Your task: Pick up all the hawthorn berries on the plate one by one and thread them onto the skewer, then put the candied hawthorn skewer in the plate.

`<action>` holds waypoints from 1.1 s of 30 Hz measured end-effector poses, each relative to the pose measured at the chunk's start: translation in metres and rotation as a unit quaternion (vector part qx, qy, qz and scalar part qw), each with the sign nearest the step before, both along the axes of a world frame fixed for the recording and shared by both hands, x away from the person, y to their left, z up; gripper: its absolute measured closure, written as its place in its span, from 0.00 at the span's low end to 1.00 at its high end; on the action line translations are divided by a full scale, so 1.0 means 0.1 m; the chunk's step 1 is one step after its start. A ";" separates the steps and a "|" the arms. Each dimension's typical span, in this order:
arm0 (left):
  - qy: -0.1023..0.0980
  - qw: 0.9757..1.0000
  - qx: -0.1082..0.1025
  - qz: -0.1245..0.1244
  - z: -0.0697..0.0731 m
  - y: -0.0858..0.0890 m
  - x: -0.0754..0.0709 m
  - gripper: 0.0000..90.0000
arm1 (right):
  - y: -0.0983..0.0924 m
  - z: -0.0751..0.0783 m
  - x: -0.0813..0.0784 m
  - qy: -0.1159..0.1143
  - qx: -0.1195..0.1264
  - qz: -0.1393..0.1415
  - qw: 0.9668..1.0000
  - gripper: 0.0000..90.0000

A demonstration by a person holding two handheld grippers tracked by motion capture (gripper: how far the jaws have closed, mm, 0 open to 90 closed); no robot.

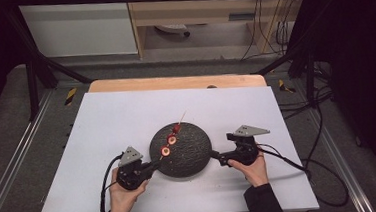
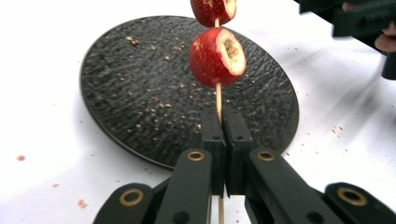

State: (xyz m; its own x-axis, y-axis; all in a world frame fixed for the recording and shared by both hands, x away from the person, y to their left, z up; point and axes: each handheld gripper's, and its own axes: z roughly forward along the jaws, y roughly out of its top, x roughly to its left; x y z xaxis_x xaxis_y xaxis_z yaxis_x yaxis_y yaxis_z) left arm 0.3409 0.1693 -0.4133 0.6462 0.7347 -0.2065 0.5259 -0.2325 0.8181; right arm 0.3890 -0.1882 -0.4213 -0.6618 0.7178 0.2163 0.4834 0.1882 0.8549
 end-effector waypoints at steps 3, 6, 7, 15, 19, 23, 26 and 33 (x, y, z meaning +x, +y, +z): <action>0.003 1.000 0.013 0.000 0.06 0.02 0.05 0.99 | -0.11 -0.06 -0.04 0.005 -0.012 0.005 1.000 0.01; 0.006 1.000 0.031 -0.004 0.12 0.04 0.11 0.99 | -0.20 -0.11 -0.07 0.009 -0.019 0.013 1.000 0.01; 0.008 0.999 0.035 -0.005 0.14 0.04 0.12 0.99 | -0.23 -0.13 -0.08 0.008 -0.023 0.016 1.000 0.01; 0.021 0.997 0.072 -0.017 0.20 -0.03 0.26 0.99 | -0.42 -0.25 -0.19 0.018 -0.051 0.022 0.998 0.01; 0.029 0.995 0.092 -0.023 0.20 -0.09 0.31 0.99 | -0.49 -0.29 -0.24 0.023 -0.055 0.019 0.998 0.01; 0.036 0.993 0.107 -0.028 0.18 -0.14 0.34 0.99 | -0.55 -0.31 -0.27 0.023 -0.059 0.017 0.998 0.01; 0.048 0.991 0.117 -0.035 0.14 -0.17 0.35 0.99 | -0.58 -0.33 -0.28 0.025 -0.056 0.013 0.998 0.01; 0.073 0.985 0.149 -0.038 0.04 -0.24 0.37 0.99 | -0.59 -0.35 -0.29 0.026 -0.066 0.013 0.997 0.01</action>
